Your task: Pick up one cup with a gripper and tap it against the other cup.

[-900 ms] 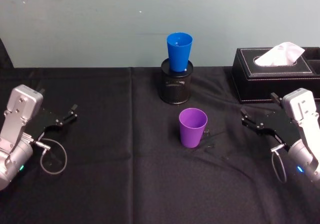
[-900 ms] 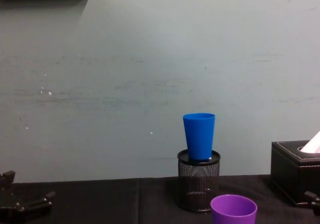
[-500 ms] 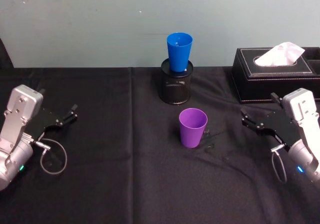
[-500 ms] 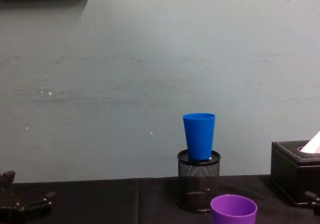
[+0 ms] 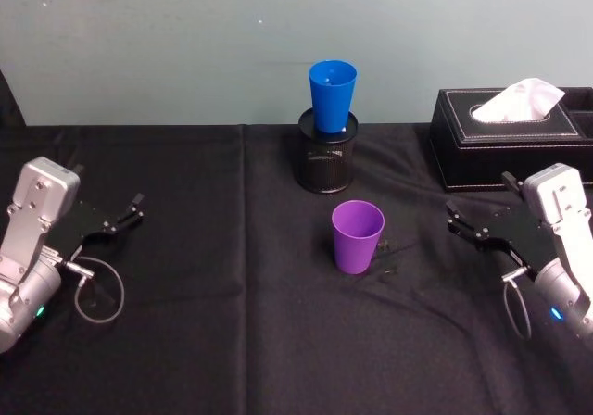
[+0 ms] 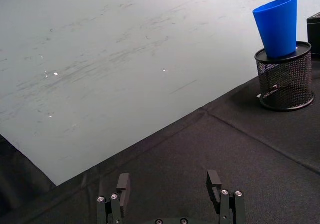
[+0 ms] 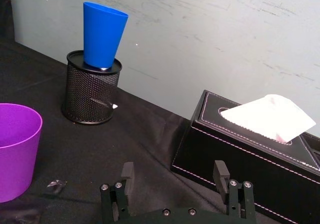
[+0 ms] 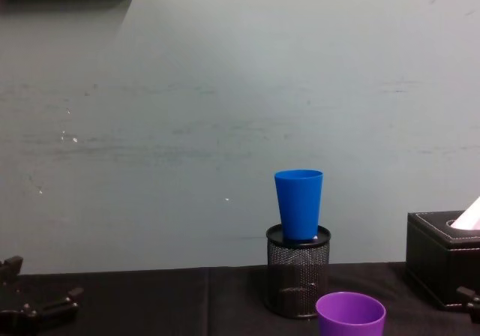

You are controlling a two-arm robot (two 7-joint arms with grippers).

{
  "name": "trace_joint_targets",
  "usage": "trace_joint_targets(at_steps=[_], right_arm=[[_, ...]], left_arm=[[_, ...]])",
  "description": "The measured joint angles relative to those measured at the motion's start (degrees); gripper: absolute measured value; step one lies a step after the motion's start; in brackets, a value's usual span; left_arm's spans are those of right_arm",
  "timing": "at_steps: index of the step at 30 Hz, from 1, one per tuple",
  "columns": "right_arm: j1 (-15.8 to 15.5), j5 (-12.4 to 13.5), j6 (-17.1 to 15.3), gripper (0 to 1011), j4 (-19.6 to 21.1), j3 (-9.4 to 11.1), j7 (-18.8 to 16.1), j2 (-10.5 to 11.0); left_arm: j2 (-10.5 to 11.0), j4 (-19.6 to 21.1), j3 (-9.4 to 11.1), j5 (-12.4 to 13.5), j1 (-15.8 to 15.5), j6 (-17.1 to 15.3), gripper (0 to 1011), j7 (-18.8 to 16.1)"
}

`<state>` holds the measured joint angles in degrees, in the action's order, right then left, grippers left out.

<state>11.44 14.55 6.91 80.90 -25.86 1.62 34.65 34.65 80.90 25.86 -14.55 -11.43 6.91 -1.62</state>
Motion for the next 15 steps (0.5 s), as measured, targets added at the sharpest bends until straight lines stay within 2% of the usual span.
trace_joint_targets(at_steps=[15], right_arm=[[0.0,0.0,0.0,1003,0.0,0.0,0.0,0.0]], left_arm=[[0.0,0.0,0.0,0.0,0.0,0.0,1000,0.0]])
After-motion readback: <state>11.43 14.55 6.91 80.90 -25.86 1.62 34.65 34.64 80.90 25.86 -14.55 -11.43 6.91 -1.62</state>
